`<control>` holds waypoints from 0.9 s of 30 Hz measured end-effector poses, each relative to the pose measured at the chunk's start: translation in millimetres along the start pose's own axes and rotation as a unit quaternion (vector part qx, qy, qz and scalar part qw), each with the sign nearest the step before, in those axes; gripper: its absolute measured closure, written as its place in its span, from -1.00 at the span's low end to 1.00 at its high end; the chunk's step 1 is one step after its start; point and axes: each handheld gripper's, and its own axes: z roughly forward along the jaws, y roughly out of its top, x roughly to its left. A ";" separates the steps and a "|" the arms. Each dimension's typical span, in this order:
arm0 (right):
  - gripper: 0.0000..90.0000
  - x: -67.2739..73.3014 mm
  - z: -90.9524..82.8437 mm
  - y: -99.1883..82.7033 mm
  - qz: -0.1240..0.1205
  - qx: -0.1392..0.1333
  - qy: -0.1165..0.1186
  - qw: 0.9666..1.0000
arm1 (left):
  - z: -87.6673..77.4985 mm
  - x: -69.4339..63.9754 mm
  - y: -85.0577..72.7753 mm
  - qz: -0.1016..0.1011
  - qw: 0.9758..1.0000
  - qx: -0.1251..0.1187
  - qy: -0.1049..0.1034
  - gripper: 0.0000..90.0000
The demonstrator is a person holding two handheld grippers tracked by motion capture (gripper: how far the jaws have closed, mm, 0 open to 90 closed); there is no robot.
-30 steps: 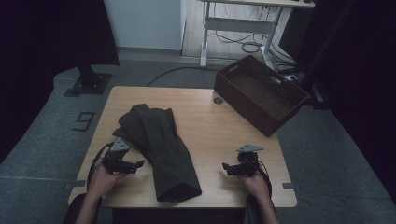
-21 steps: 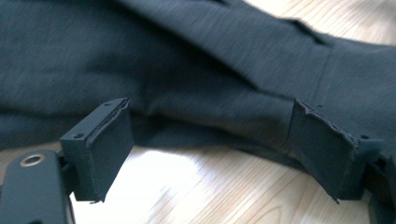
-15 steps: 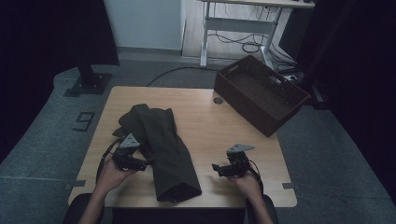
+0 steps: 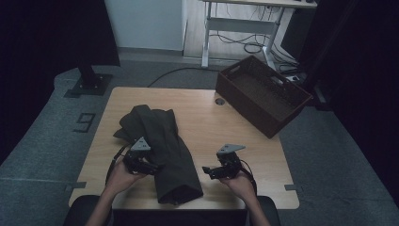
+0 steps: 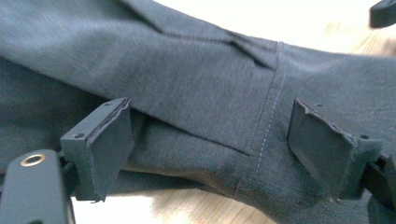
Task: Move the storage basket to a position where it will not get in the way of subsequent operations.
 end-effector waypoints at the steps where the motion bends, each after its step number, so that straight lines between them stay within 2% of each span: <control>1: -0.69 1.0 0.7 0.5 -0.002 0.001 0.002 1.000 | 2.2 0.0 -1.5 -0.001 1.000 0.001 -0.003 -0.66; 4: -0.64 3.0 2.8 1.1 -0.004 0.004 0.011 1.000 | 7.4 -1.9 -4.7 -0.002 1.000 0.002 -0.009 -0.57; 6: -0.62 4.0 3.9 1.0 -0.003 0.006 0.013 1.000 | 10.1 -3.2 -6.0 0.001 1.000 0.002 -0.016 -0.42; 9: -0.60 4.3 5.1 0.3 -0.005 0.007 0.016 1.000 | 12.6 -4.4 -6.7 0.006 1.000 0.004 -0.030 -0.07; 12: -0.59 4.5 5.3 -0.3 -0.005 0.009 0.018 1.000 | 15.1 -5.6 -6.4 -0.003 0.999 0.008 -0.041 0.31; 16: -0.55 4.7 5.0 -0.1 -0.006 0.010 0.020 1.000 | 16.4 -7.8 -3.8 -0.004 0.999 0.016 -0.044 0.84; 18: -0.52 5.1 4.3 0.7 -0.006 0.008 0.023 1.000 | 13.7 -8.9 -0.2 0.003 0.999 0.014 -0.042 0.91; 21: -0.48 5.5 2.2 2.7 -0.007 0.005 0.028 1.000 | 6.8 -8.6 8.7 0.004 0.999 -0.004 -0.044 0.92; 24: -0.45 5.8 -0.8 5.2 -0.007 -0.001 0.034 0.999 | 0.1 -7.2 21.4 0.003 0.999 -0.024 -0.048 0.92; 27: -0.44 6.6 -4.6 7.1 -0.008 -0.005 0.037 0.999 | -1.7 -7.7 35.1 0.012 0.999 -0.028 -0.042 0.92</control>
